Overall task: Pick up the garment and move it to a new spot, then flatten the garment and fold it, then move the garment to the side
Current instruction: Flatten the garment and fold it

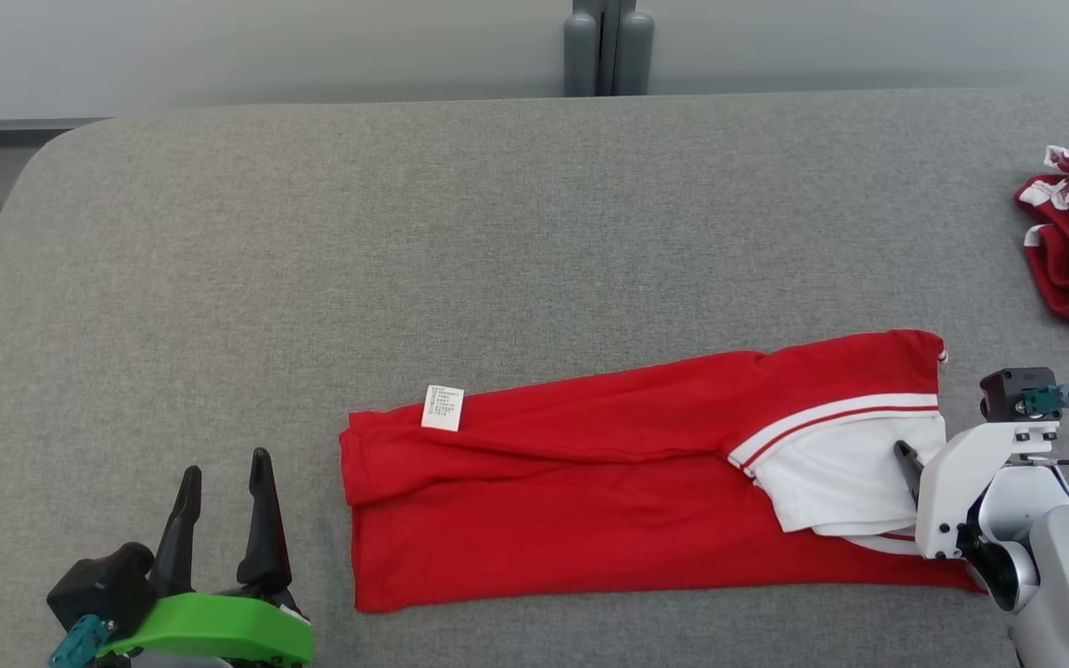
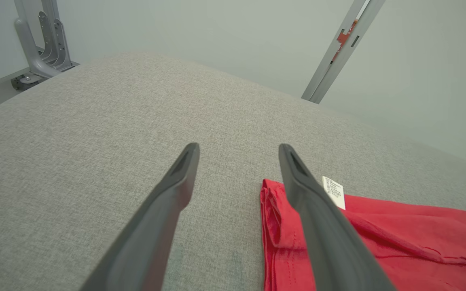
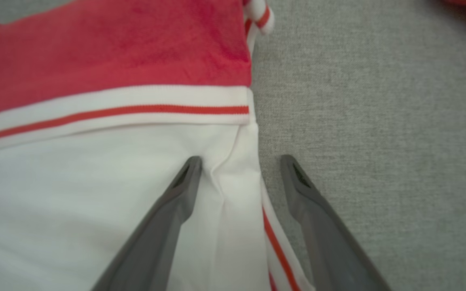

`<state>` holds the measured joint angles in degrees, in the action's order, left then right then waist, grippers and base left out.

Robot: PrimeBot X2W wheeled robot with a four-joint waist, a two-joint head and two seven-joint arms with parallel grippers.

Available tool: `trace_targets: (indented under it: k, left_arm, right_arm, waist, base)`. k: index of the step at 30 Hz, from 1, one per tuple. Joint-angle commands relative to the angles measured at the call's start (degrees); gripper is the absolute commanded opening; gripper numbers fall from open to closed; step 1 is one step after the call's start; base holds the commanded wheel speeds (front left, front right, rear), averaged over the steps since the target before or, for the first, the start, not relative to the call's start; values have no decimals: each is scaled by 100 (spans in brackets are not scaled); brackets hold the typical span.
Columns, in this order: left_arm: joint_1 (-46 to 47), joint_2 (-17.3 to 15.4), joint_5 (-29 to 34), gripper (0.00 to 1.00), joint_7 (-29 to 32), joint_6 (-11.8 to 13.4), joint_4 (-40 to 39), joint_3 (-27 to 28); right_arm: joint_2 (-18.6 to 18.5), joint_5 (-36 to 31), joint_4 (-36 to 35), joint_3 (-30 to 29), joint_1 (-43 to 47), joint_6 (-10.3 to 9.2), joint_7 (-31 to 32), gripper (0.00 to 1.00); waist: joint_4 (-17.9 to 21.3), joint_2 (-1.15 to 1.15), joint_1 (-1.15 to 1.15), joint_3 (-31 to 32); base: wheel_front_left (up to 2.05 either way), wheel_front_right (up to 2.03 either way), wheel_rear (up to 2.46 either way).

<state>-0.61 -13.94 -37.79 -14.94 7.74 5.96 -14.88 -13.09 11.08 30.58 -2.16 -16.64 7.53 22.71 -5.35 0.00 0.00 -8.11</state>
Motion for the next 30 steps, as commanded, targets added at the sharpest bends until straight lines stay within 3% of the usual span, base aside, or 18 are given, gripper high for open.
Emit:
trace_targets:
  k: [1, 2, 4, 5, 6, 7, 16, 25, 30]
  left_arm:
    - [102, -17, 47, 100, 2, -11, 24, 2]
    - [110, -22, 45, 100, -1, -15, 31, -2]
    - [127, -38, 41, 100, 3, -18, 45, -5]
    - [135, -45, 40, 100, -2, -13, 46, -4]
    - [135, -51, 39, 100, -2, -8, 46, -1]
    - [138, -61, 43, 100, -2, -6, 49, -3]
    - [168, -80, 98, 100, 61, -2, 46, -124]
    - [251, -25, 137, 100, 159, -105, 79, -344]
    - [239, -9, 168, 100, 193, -101, 115, -436]
  right_arm:
    - [-24, 66, 167, 67, -18, -10, 86, 100]
    - [-28, 83, 237, 91, -34, -10, 105, 100]
    - [-21, 143, 349, 175, -57, -5, 125, 46]
    - [-13, 178, 392, 216, -76, -5, 102, 33]
    - [-7, 206, 421, 250, -92, -5, 89, 8]
    - [4, 240, 456, 292, -117, -5, 59, 0]
    - [-44, 405, 629, 315, -550, -11, -420, 0]
    - [-463, 429, 559, -291, -477, -11, -787, 0]
    - [-376, 646, 342, -459, -363, -11, -837, 0]
  waist:
    - [-41, 0, 0, -3]
    - [-52, 0, 0, -3]
    - [-68, 0, 0, 4]
    - [-67, 0, 0, 8]
    - [-63, 0, 0, 12]
    - [-52, 0, 0, 15]
    - [240, 0, 0, 81]
    - [591, 0, 0, 165]
    - [747, 0, 0, 201]
  base:
    - [0, 0, 0]
    - [0, 0, 0]
    - [0, 0, 0]
    - [0, 0, 0]
    - [0, 0, 0]
    - [0, 0, 0]
    - [0, 0, 0]
    - [0, 0, 0]
    - [0, 0, 0]
